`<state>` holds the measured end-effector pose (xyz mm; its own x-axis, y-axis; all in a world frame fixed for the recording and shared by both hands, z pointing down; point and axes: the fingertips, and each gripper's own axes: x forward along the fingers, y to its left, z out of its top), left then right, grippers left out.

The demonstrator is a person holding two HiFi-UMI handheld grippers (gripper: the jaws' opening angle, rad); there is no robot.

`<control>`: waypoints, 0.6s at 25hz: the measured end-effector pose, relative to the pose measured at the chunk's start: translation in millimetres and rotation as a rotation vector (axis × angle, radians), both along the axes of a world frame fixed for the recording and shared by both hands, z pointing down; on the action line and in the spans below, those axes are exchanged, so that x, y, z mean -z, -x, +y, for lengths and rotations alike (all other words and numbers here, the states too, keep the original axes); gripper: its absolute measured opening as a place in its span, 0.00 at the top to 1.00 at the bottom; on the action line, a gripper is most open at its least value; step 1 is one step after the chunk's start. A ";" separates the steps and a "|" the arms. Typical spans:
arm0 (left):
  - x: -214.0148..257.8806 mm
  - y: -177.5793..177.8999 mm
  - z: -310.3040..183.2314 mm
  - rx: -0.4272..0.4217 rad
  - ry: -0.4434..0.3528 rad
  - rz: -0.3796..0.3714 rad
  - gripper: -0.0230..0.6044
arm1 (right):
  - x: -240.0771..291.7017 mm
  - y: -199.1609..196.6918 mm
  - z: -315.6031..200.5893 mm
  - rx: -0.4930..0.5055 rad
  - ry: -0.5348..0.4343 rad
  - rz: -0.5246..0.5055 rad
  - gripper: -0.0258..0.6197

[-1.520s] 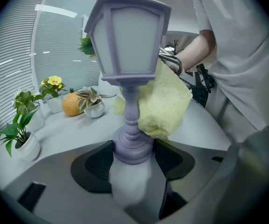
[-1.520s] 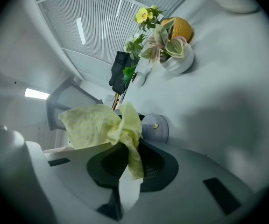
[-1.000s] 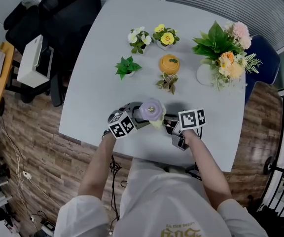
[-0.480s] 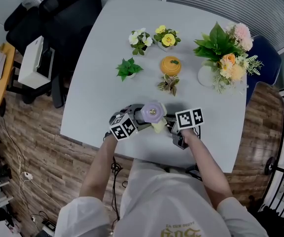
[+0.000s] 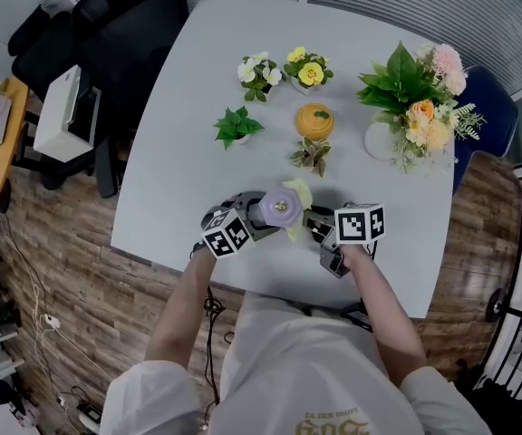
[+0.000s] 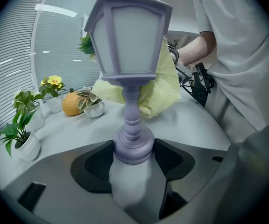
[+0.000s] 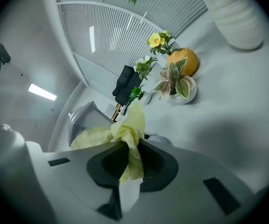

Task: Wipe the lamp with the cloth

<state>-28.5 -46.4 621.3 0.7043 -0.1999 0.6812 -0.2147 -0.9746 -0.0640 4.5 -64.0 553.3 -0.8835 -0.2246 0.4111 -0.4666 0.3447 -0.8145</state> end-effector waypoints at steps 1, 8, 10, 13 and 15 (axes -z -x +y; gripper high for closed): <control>0.2 0.1 -0.1 0.000 0.000 0.000 0.52 | -0.7 1.2 -1.0 0.000 -0.001 -0.003 0.88; -0.4 -0.3 0.2 -0.001 0.001 0.001 0.52 | -31.7 4.2 -7.3 0.011 0.053 0.059 0.88; 0.0 -0.4 0.6 -0.002 0.002 0.001 0.52 | -37.8 3.4 -8.1 0.014 0.061 0.076 0.88; 0.6 -0.3 0.8 -0.003 0.005 0.002 0.52 | -35.0 4.0 -8.7 0.022 0.049 0.077 0.88; -0.1 -0.1 -0.1 -0.002 0.006 0.000 0.52 | -26.4 5.7 -10.2 0.030 0.025 0.055 0.88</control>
